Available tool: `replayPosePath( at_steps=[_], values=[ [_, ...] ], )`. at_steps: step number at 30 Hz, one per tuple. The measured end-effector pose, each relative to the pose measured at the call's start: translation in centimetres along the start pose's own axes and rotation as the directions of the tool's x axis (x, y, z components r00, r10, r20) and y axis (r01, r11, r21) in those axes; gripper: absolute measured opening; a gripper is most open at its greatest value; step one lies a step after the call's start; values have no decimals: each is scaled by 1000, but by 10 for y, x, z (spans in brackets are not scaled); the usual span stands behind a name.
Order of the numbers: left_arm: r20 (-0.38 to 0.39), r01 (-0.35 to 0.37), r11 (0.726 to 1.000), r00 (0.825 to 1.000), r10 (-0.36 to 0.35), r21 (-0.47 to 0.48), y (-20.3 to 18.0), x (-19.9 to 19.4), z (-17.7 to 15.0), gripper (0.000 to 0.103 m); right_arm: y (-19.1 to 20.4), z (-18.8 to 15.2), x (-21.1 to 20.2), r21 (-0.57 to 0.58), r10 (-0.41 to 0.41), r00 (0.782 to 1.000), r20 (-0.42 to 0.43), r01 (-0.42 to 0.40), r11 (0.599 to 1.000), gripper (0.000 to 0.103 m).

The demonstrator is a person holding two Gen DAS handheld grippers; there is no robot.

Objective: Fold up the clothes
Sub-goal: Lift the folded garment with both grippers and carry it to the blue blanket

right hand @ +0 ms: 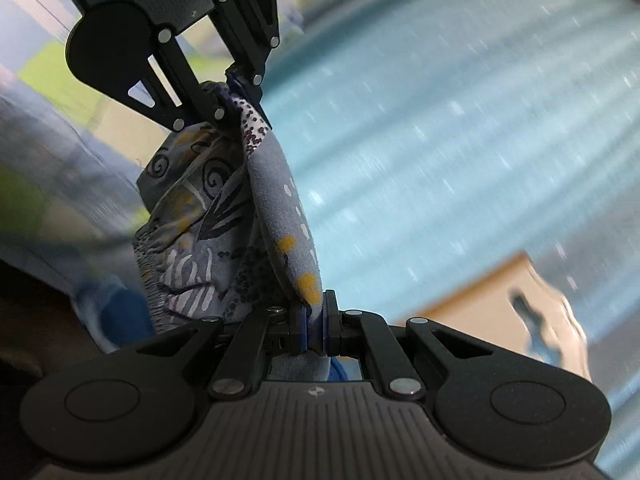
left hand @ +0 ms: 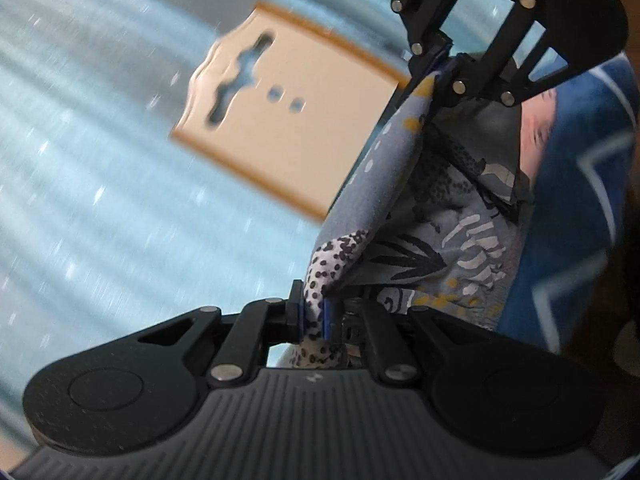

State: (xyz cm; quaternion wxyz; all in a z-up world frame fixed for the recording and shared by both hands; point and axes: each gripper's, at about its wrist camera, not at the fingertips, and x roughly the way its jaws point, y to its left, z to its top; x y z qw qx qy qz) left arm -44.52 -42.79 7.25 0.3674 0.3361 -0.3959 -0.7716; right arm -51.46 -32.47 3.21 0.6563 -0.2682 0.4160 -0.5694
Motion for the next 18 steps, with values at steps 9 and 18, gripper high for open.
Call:
replayPosePath(
  at_steps=[9, 18],
  values=[
    [169, -11, 999, 986, 4, 39, 17, 125, 87, 7, -97, -93, 49, -52, -208, 963, -173, 202, 978, 4],
    [30, 255, 962, 965, -259, 93, -126, 158, 37, 7, -47, -167, 68, 6, -131, 956, -262, 138, 990, 4]
  ],
)
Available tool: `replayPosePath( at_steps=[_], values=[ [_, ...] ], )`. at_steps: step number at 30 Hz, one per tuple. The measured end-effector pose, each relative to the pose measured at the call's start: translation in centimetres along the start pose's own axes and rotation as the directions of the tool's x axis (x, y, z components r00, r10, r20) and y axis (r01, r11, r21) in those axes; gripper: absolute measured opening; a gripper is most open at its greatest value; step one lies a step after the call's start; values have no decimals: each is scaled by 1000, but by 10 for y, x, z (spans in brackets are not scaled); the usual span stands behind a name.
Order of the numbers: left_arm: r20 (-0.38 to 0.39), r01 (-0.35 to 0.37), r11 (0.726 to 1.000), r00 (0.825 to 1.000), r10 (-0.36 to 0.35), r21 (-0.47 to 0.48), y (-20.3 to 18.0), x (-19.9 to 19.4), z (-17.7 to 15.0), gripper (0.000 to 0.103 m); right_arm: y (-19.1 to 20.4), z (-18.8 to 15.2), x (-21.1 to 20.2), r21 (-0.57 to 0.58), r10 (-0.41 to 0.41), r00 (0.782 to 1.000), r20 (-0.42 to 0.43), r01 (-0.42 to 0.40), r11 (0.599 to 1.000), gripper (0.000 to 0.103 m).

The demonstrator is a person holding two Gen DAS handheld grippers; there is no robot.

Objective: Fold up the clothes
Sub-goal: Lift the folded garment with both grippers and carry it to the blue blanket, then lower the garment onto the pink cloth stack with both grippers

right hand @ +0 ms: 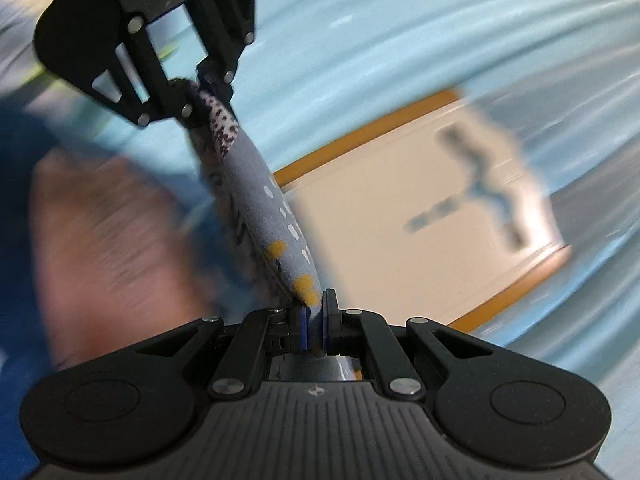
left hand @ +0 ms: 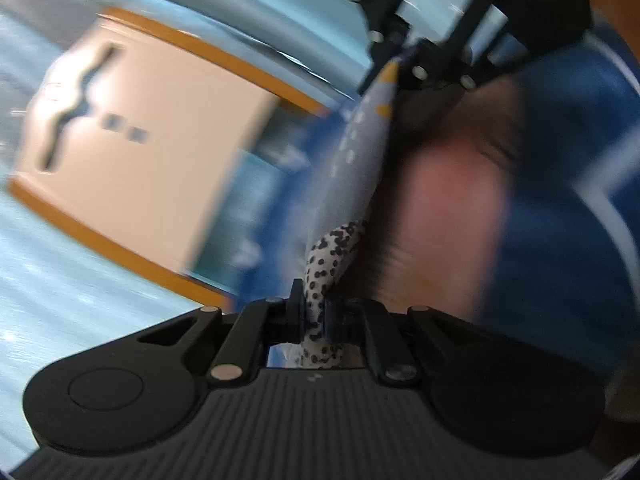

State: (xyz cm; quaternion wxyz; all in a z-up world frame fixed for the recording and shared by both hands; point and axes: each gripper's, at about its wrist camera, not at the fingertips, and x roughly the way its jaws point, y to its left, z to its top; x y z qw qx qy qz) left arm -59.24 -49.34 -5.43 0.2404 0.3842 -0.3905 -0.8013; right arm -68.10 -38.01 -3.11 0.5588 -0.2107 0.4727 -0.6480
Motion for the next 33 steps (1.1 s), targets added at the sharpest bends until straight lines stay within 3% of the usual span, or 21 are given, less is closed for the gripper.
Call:
replayPosePath(
  at_steps=[3, 6, 9, 16, 18, 21, 23, 30, 32, 33],
  values=[
    [-11, -2, 1000, 1000, 2, 1, -19, 7, -7, 8, 51, -27, 5, -50, 103, 993, -50, -106, 993, 4],
    [-7, -17, 999, 1000, 17, -35, -13, 4, -8, 14, 66, -33, 1, -72, 105, 994, -36, -108, 992, 5],
    [-6, -45, 999, 999, 44, -22, -13, -6, -16, 18, 64, -35, -3, -79, 91, 995, -41, -94, 992, 19],
    [-20, -57, 998, 998, 57, -4, -20, -20, -28, 15, 62, -39, -12, -101, 63, 996, -65, -69, 992, 32],
    [-30, -60, 998, 998, 60, -2, -20, -19, -30, 12, 64, -41, -15, -89, 74, 994, -82, -82, 993, 33],
    [-29, -63, 997, 998, 62, -40, -12, -18, -31, 9, 58, -37, -17, 10, 127, 986, -109, -126, 992, 45],
    [-26, -67, 996, 997, 66, -57, -7, -20, -32, 9, 56, -37, -20, 47, 144, 982, -122, -139, 989, 46],
    [-31, -50, 999, 998, 49, -15, -14, -19, -30, 9, 62, -52, -28, -29, 96, 982, -165, -102, 994, 43],
    [-32, -62, 998, 998, 62, 7, -17, -19, -31, 9, 68, -53, -31, -70, 95, 982, -161, -108, 992, 35],
    [-31, -78, 997, 996, 78, 18, -17, -20, -31, 9, 71, -53, -32, -93, 99, 982, -160, -114, 989, 25]
  ],
)
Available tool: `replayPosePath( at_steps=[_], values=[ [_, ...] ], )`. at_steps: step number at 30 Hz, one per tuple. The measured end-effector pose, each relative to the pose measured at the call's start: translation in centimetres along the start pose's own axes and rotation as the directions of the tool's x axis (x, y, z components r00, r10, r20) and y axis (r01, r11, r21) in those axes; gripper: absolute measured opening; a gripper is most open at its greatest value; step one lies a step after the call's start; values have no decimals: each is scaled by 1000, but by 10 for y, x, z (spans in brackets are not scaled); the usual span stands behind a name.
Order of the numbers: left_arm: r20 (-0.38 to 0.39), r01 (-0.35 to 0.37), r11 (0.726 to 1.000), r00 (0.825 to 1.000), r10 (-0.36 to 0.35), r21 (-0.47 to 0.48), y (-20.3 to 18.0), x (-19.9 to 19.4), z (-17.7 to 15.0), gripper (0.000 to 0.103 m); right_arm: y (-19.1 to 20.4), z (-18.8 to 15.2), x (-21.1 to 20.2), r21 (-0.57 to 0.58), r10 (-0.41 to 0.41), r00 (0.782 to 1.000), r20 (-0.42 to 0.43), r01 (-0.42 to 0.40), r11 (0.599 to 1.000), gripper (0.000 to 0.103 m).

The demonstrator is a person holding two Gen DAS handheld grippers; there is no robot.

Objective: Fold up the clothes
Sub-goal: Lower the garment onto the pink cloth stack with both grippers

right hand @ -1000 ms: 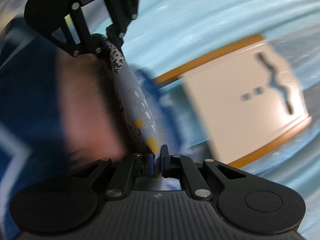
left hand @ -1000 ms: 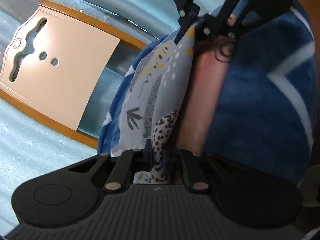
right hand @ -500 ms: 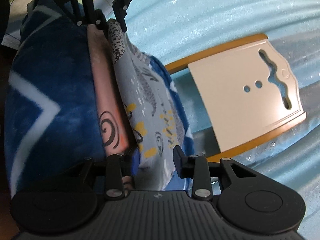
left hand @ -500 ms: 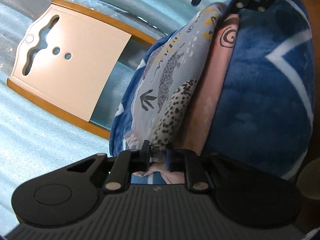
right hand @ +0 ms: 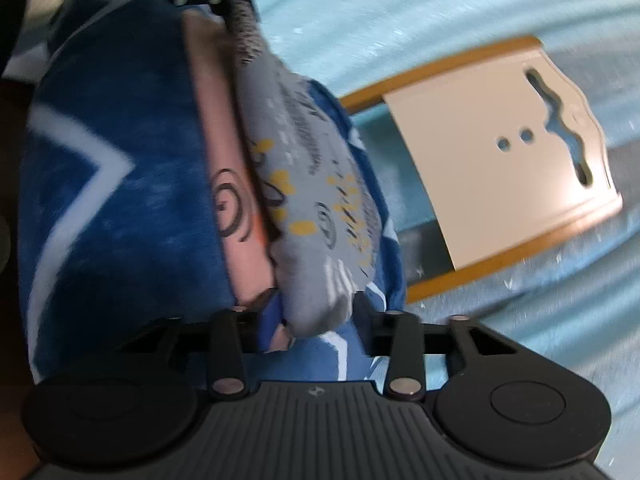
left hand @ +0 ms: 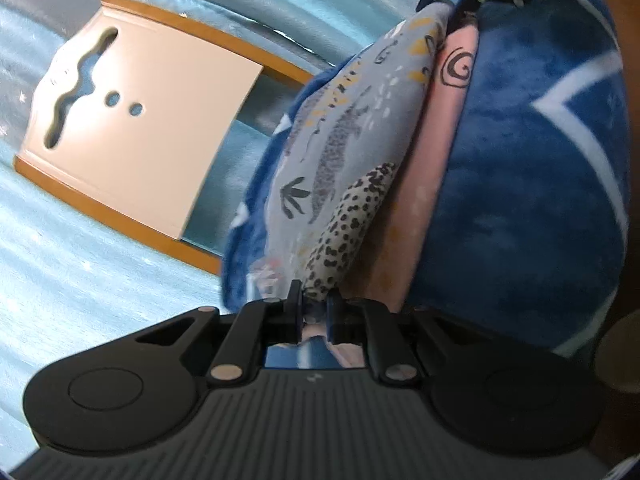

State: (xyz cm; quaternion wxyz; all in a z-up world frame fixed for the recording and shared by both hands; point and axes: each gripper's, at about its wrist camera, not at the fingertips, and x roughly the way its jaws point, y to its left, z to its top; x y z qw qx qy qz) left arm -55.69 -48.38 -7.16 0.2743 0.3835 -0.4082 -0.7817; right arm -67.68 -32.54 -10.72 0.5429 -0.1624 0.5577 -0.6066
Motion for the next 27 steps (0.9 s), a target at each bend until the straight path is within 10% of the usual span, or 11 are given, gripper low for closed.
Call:
replayPosePath(
  at_steps=[4, 20, 27],
  values=[
    [19, -48, 999, 999, 48, -13, 8, -14, 2, 8, -6, 1, -6, -2, -9, 1000, 9, 9, 1000, 11],
    [-43, -13, 999, 999, 11, -51, -16, -22, -24, 7, 10, -8, -14, -8, -26, 999, -38, 25, 1000, 18],
    [37, -17, 999, 999, 16, 33, -25, -42, -13, 26, 7, -4, -11, -29, -35, 999, -35, 34, 999, 24]
  ],
)
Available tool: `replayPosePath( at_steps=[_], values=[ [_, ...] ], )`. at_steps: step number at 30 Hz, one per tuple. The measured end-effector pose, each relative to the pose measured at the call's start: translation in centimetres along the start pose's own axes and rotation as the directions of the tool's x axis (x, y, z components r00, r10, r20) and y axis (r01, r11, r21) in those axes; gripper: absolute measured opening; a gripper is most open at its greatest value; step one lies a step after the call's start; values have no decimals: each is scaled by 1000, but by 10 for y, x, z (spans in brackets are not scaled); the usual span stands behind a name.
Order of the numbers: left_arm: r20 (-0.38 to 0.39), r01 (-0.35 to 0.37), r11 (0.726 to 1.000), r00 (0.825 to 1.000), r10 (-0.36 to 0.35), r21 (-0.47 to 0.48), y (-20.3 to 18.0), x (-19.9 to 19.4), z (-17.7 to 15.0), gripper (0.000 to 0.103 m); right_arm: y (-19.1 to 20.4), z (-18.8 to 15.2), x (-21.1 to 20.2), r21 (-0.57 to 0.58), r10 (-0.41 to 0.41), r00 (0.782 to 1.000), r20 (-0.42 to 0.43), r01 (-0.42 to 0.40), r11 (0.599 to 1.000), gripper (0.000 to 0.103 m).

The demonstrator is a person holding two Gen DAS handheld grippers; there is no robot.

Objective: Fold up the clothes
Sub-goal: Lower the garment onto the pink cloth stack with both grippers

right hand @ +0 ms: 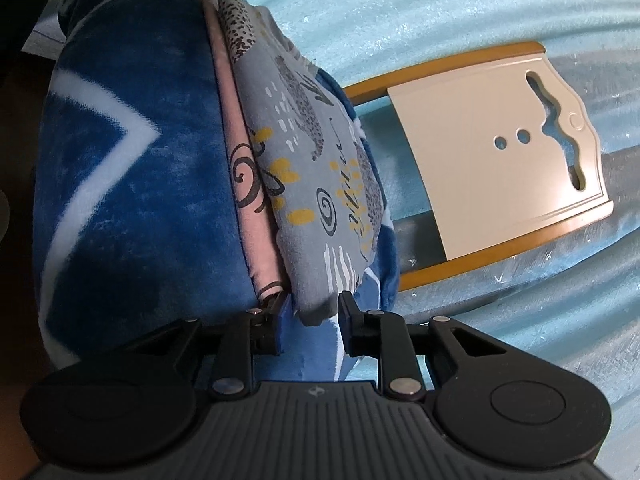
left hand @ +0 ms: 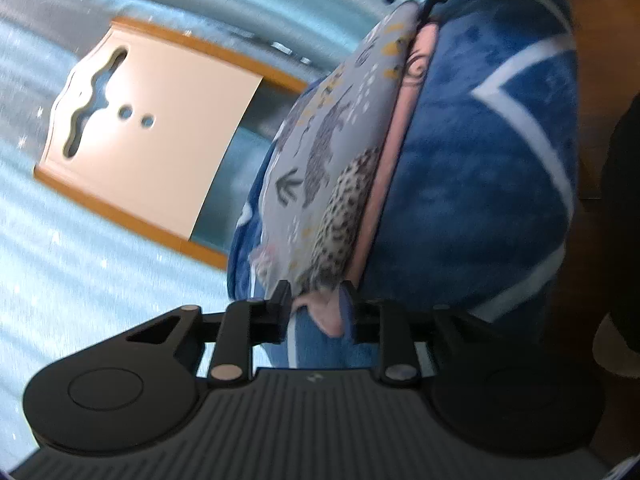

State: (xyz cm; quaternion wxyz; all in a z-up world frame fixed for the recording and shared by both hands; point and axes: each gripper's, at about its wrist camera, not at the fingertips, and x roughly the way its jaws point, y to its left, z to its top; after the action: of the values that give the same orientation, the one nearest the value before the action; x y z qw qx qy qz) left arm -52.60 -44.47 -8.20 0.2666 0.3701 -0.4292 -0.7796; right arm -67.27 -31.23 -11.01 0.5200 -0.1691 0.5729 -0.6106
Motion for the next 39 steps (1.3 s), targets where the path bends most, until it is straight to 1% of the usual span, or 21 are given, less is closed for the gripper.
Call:
replayPosePath(
  at_steps=[2, 5, 6, 7, 10, 12, 14, 16, 17, 18, 19, 20, 21, 23, 24, 27, 34, 39],
  values=[
    [11, 20, 1000, 1000, -21, 23, -2, 3, 4, 27, -1, 2, -2, -3, -4, 1000, 4, 4, 1000, 26],
    [19, 28, 999, 999, -29, 45, -1, 11, 10, 26, -2, 6, -3, -5, -2, 1000, 9, 2, 1000, 27],
    [26, 29, 999, 999, -30, 41, 1, 12, 12, 24, -1, 7, -3, -9, -2, 1000, 10, 2, 1000, 27],
    [29, 29, 999, 999, -30, 42, 3, 14, 13, 19, -1, 8, -2, -11, 0, 1000, 10, 0, 1000, 27],
    [27, 38, 997, 999, -40, 64, 6, 18, 15, 9, -1, 10, 0, -17, 8, 1000, 9, -8, 1000, 27],
    [24, 45, 996, 999, -47, 83, 8, 21, 14, 7, -2, 11, 2, -19, 14, 1000, 10, -13, 1000, 27],
    [25, 39, 995, 999, -41, 96, 12, 23, 13, 6, -3, 12, 5, -17, 33, 999, 1, -33, 999, 21],
    [34, -9, 998, 999, 6, 67, 23, 22, 12, 6, -6, 13, 8, -5, 53, 999, -7, -53, 999, 14],
    [31, -11, 998, 999, 9, 54, 24, 22, 11, 6, -9, 13, 6, 5, 55, 998, -4, -55, 998, 13],
    [27, -11, 999, 1000, 10, 42, 25, 23, 9, 5, -13, 15, 3, 18, 38, 999, 8, -38, 999, 12],
    [23, -11, 999, 1000, 10, 30, 26, 24, 7, 5, -18, 17, -1, 40, 23, 999, 23, -24, 999, 11],
    [12, 11, 999, 1000, -12, 42, 20, 26, 5, 5, -23, 19, -5, 63, 8, 999, 38, -10, 998, 11],
    [1, 36, 998, 999, -36, 56, 13, 28, 2, 5, -21, 21, -6, 64, 16, 999, 39, -18, 998, 11],
    [-2, 52, 997, 999, -52, 63, 4, 28, -1, 5, -17, 24, -7, 67, 32, 999, 41, -34, 997, 11],
    [-2, 50, 997, 999, -50, 52, 2, 27, -1, 5, -9, 24, -4, 41, 49, 998, 31, -50, 998, 11],
    [-4, 45, 999, 999, -45, 24, 2, 26, -2, 5, 4, 19, -1, 9, 45, 999, 21, -45, 999, 13],
    [-10, 50, 999, 999, -50, 2, 1, 26, -2, 5, -5, 21, 0, 33, 44, 999, 26, -45, 998, 12],
    [-11, 51, 999, 999, -51, -12, 3, 22, -2, 5, 4, 19, 0, 3, 45, 999, 11, -45, 999, 14]
  ],
)
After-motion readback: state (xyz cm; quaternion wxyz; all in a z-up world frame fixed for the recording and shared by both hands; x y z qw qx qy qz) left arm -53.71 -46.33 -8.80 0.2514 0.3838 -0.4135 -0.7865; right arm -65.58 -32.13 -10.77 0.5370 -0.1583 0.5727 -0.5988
